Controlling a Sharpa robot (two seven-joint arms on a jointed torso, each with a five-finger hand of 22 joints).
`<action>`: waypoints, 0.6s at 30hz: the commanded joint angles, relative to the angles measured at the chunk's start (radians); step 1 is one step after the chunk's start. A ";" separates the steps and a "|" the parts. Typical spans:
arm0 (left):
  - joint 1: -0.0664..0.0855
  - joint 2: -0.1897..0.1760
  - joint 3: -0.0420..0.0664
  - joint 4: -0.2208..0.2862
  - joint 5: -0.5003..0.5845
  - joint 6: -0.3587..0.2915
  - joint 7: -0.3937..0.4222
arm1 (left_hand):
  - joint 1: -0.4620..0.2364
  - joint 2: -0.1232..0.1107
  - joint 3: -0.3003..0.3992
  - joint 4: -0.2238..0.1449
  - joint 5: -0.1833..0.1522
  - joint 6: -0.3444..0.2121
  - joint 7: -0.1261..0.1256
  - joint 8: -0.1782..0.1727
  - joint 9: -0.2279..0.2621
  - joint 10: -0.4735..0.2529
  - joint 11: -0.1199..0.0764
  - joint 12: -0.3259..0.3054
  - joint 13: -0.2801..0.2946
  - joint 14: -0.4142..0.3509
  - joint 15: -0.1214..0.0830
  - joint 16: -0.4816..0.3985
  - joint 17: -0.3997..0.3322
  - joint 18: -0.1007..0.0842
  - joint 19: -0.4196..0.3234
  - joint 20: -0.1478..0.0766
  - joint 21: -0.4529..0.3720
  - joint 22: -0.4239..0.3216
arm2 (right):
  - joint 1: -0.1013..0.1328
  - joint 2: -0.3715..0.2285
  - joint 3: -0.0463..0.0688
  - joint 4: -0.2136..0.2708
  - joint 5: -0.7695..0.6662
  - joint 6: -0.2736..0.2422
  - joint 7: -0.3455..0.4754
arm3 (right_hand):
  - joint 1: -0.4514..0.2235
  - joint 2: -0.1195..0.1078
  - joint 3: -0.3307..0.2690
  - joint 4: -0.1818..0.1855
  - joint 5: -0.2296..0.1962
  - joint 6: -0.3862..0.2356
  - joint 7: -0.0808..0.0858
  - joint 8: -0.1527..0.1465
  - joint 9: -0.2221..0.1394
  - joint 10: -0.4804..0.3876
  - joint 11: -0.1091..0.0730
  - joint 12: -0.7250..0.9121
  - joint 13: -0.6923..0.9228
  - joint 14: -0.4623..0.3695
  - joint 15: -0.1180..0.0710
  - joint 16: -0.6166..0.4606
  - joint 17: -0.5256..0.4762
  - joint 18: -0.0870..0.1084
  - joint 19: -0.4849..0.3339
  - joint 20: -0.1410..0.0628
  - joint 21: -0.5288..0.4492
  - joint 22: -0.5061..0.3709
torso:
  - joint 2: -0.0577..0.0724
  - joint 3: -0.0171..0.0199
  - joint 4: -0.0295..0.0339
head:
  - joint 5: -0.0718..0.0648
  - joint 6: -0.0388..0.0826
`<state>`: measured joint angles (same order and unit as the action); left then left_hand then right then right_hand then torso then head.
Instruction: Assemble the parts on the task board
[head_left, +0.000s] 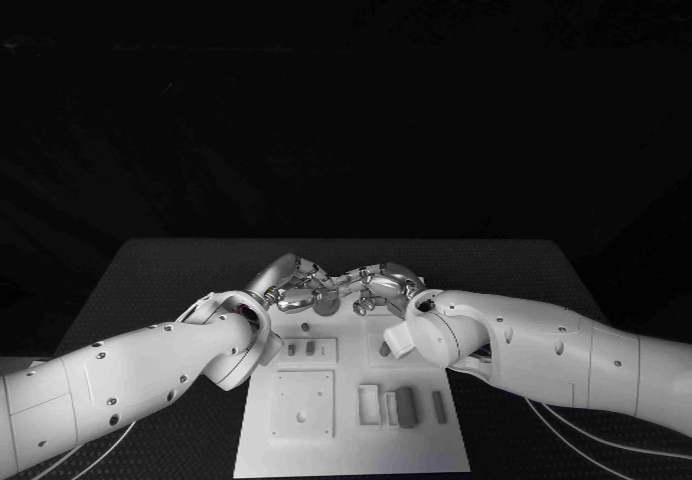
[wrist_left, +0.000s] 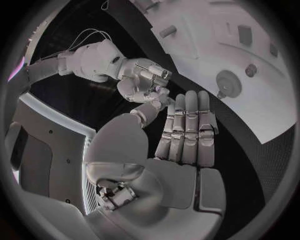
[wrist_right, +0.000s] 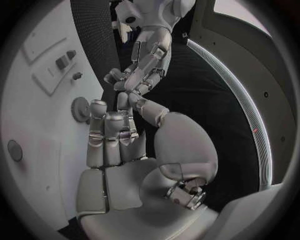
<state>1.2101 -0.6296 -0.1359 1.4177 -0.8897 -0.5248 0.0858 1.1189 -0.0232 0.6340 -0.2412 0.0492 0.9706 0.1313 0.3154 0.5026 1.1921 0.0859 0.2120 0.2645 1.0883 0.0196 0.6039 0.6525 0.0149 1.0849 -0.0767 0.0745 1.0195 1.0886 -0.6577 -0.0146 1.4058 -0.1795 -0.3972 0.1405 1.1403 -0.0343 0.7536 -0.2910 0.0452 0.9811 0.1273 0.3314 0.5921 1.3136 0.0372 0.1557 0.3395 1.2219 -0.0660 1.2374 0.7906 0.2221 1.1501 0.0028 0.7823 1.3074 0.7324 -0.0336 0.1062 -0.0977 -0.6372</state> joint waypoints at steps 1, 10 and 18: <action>0.001 -0.001 0.001 -0.002 0.012 0.004 0.002 | 0.004 0.010 0.012 0.003 0.002 0.007 0.002 0.006 0.002 0.007 -0.001 0.000 0.002 0.006 -0.002 -0.005 0.003 -0.005 0.004 -0.004 0.002 0.002 | -0.001 0.000 -0.001 0.000 -0.009 0.032 0.003 | -0.006 0.001 0.004 -0.001 0.004 0.007 -0.002 0.005 0.002 0.003 0.001 -0.002 -0.001 0.000 -0.007 -0.001 0.001 0.040 -0.001 -0.008 0.000 0.018 | 0.000 0.0002 -0.0001 | 0.001 0.000; 0.001 -0.001 0.001 -0.003 0.014 0.007 0.002 | -0.002 0.018 0.029 0.012 0.002 0.006 0.002 0.008 0.004 0.008 -0.001 0.001 0.003 0.008 -0.002 -0.008 0.009 -0.005 0.004 -0.005 0.002 0.007 | -0.001 -0.001 -0.003 0.000 -0.012 0.058 -0.005 | -0.006 0.001 0.004 -0.001 0.004 0.007 -0.002 0.005 0.003 0.003 0.001 -0.002 0.000 0.000 -0.007 -0.001 0.002 0.040 -0.001 -0.008 0.000 0.018 | 0.001 0.0011 -0.0008 | 0.001 -0.001; 0.001 -0.002 0.001 -0.003 0.016 0.014 0.001 | -0.005 0.020 0.033 0.014 0.002 0.007 0.001 0.010 0.006 0.010 -0.002 0.001 0.004 0.010 -0.003 -0.008 0.012 -0.005 0.005 -0.005 0.003 0.010 | -0.001 -0.002 -0.004 0.001 -0.022 0.063 -0.008 | -0.007 0.001 0.004 0.000 0.004 0.007 -0.002 0.005 0.004 0.003 0.001 -0.002 0.001 -0.001 -0.007 -0.001 0.002 0.040 -0.001 -0.008 0.000 0.018 | 0.001 0.0004 -0.0003 | 0.001 -0.003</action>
<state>1.2099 -0.6331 -0.1362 1.4138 -0.8823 -0.5210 0.0848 1.1177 -0.0123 0.6619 -0.2283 0.0492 0.9708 0.1309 0.3190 0.5069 1.1971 0.0835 0.2119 0.2669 1.0917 0.0161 0.5995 0.6635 0.0149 1.0869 -0.0786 0.0745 1.0287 1.0886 -0.6609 -0.0180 1.4028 -0.1861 -0.3702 0.1324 1.1403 -0.0344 0.7536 -0.2910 0.0425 0.9833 0.1249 0.3327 0.5938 1.3134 0.0372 0.1551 0.3393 1.2221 -0.0658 1.2374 0.7914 0.2268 1.1488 0.0041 0.7823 1.3073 0.7330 -0.0326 0.1057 -0.0961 -0.6387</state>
